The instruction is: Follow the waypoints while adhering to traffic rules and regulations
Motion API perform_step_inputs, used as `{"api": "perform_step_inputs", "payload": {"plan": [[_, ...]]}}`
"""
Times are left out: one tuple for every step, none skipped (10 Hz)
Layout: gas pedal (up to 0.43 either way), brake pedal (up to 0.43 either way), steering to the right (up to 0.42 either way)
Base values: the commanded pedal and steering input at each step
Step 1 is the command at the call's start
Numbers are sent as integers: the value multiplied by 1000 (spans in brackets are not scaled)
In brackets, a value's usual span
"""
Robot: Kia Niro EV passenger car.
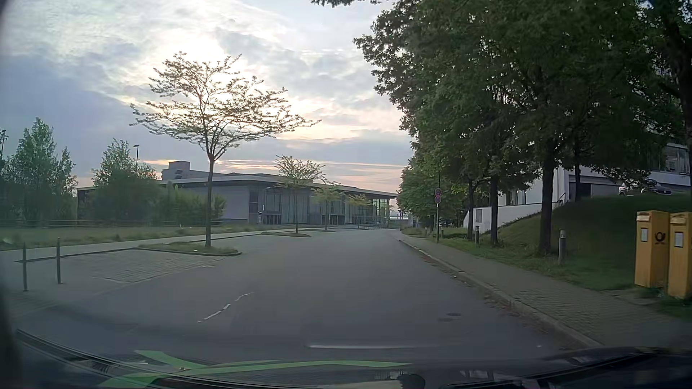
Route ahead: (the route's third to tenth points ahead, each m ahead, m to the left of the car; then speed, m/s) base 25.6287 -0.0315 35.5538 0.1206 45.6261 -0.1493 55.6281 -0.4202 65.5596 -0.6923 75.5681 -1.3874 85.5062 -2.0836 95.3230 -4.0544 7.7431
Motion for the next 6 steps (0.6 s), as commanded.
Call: {"api": "perform_step_inputs", "payload": {"plan": [[47,0,1],[47,0,0],[47,0,-1],[47,0,-1],[47,0,-1],[47,0,-1]]}}
